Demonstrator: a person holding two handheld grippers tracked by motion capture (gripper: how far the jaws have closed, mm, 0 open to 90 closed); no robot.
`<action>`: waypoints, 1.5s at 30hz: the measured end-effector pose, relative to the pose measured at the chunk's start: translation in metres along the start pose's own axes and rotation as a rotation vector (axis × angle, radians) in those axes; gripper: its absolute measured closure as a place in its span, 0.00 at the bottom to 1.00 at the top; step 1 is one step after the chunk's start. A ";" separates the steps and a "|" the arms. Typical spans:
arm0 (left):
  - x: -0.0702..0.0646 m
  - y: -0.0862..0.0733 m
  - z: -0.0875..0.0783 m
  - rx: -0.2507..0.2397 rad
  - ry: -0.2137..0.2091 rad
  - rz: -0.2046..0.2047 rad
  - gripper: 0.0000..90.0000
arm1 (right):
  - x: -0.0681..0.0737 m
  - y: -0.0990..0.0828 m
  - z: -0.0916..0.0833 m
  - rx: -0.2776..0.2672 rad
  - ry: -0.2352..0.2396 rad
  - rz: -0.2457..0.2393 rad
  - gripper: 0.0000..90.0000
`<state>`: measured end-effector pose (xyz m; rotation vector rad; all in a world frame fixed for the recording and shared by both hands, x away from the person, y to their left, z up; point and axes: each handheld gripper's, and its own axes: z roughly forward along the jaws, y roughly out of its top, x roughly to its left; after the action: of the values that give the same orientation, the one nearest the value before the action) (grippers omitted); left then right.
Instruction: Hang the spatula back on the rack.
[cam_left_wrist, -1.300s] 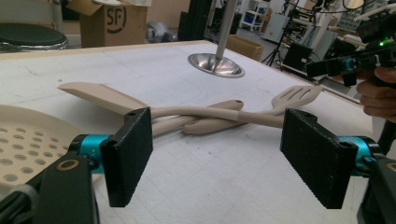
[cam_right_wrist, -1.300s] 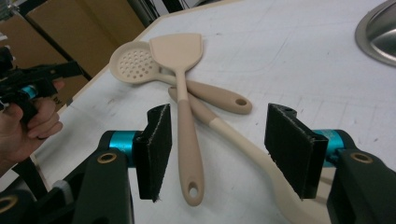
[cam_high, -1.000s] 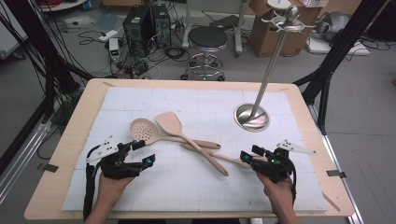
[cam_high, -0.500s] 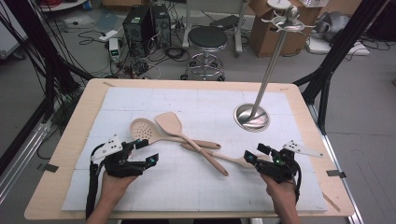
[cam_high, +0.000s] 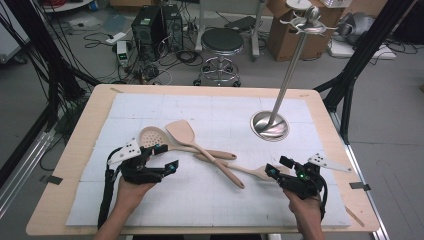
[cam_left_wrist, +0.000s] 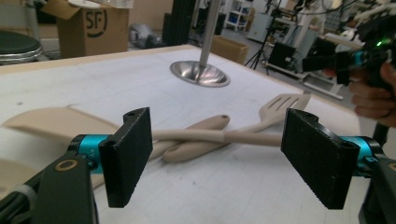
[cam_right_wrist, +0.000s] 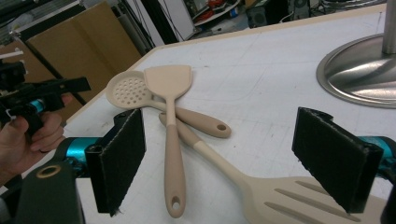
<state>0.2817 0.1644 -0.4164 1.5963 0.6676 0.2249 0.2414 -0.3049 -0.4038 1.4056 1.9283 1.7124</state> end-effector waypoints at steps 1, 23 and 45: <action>0.000 0.003 0.003 0.002 -0.005 0.003 0.29 | -0.001 0.000 0.000 -0.002 -0.003 -0.003 0.19; -0.001 0.028 0.101 0.357 -0.272 0.110 0.43 | -0.006 0.001 -0.002 -0.006 0.012 0.024 0.19; 0.015 0.018 0.157 0.606 -0.292 0.191 0.47 | -0.009 0.001 -0.002 -0.008 0.021 0.039 0.19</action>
<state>0.3796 0.0396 -0.4268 2.2240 0.3674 -0.0860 0.2450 -0.3129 -0.4062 1.4375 1.9151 1.7572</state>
